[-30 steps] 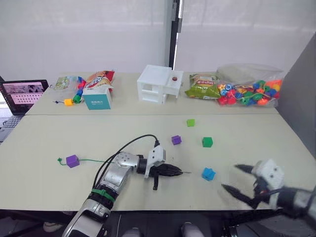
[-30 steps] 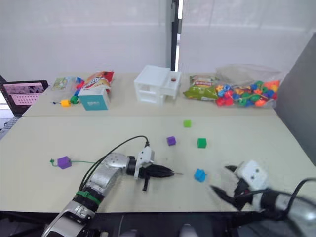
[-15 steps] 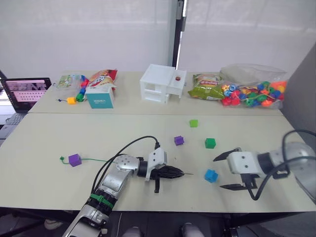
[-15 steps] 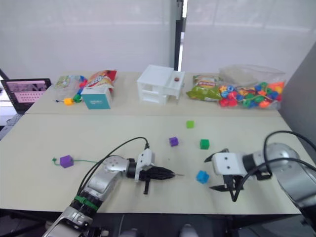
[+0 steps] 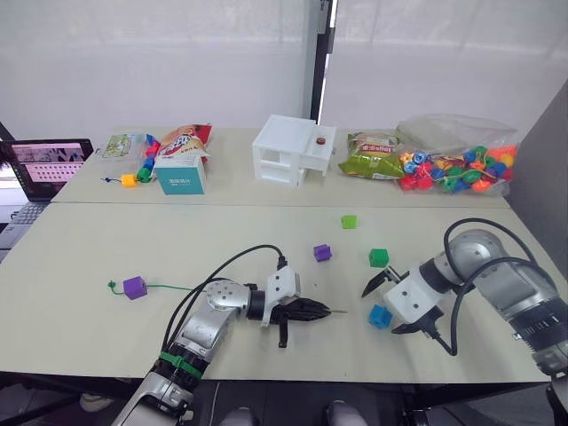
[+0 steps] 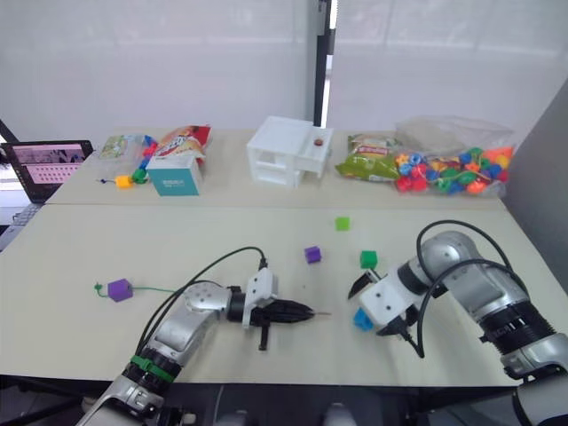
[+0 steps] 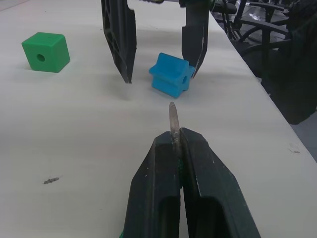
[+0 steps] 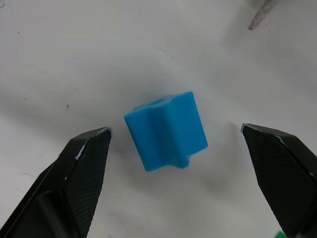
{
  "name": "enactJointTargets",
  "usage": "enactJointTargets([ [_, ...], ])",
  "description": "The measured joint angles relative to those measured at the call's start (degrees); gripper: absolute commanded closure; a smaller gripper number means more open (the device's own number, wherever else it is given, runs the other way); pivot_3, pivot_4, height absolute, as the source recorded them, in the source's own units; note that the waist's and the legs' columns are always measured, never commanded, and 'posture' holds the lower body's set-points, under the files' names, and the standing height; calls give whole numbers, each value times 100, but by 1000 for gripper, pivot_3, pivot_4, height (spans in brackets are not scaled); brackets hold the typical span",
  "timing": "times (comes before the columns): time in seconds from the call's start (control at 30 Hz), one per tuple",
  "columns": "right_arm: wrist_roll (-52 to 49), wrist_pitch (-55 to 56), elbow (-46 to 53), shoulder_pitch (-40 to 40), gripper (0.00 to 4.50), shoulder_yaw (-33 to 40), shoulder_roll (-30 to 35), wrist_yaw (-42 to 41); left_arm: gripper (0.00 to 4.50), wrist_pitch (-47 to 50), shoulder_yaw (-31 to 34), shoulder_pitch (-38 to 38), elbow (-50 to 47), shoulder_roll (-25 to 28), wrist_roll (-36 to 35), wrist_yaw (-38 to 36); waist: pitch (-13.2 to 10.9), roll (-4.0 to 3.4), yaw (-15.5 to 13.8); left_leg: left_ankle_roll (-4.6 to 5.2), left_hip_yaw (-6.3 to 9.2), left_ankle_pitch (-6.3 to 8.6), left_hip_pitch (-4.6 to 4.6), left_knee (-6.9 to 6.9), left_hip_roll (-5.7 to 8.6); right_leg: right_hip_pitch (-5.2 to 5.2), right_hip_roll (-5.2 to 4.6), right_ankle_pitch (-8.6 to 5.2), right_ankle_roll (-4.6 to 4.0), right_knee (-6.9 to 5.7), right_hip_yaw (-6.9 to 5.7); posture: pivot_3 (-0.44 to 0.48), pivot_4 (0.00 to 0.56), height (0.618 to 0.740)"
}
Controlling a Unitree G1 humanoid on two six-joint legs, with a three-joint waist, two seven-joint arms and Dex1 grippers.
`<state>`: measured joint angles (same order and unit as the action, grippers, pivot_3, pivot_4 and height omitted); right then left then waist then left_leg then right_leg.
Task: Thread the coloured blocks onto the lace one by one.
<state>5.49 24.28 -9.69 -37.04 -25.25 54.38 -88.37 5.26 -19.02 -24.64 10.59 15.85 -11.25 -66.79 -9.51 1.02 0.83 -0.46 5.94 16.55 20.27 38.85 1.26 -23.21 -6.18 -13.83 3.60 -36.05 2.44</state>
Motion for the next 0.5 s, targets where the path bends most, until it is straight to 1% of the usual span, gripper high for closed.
enactJointTargets([
  [0.07,5,52,-62,-7,1821,-31,-6,-26,4500,5,0,3,-11,9,0,26,0,0,1,0,0,0,0,0,0,0,0,0,0,0,0,0,150,740],
  [0.2,-20,-65,-77,16,3158,-41,-10,-34,4500,7,-5,14,-44,28,0,70,0,0,16,0,0,0,-1,0,0,0,0,0,0,-2,0,0,150,740],
  [0.23,-32,-185,-36,40,3250,-25,-9,-35,4500,7,-11,19,-64,28,0,80,0,0,12,0,0,0,-1,0,0,0,0,0,0,-2,0,0,150,740],
  [0.3,-140,-539,72,160,3249,64,-7,-34,4500,7,-15,21,-71,31,0,89,0,0,2,0,1,0,-1,1,0,0,0,0,-1,-3,0,0,150,740],
  [0.37,-278,-1146,334,347,3249,187,7,-21,4500,8,-22,29,-73,44,1,96,0,0,-2,0,2,0,0,1,1,0,0,1,-1,-5,1,0,150,740],
  [0.43,-477,-2212,779,646,3249,384,-2,119,4500,9,-27,33,-81,44,0,100,0,0,-12,1,7,1,2,0,1,-1,0,1,-1,-6,0,0,150,740],
  [0.47,-604,-3184,1158,884,3249,607,-91,436,4500,11,-22,40,-88,59,-1,102,1,-1,-17,1,9,1,3,0,1,-1,0,1,-2,-7,0,0,150,740],
  [0.5,-675,-3895,1428,1023,3249,747,-190,730,4500,16,-22,42,-90,78,-1,103,1,-1,-13,1,9,1,4,1,2,-3,0,1,-2,-6,1,0,150,740],
])
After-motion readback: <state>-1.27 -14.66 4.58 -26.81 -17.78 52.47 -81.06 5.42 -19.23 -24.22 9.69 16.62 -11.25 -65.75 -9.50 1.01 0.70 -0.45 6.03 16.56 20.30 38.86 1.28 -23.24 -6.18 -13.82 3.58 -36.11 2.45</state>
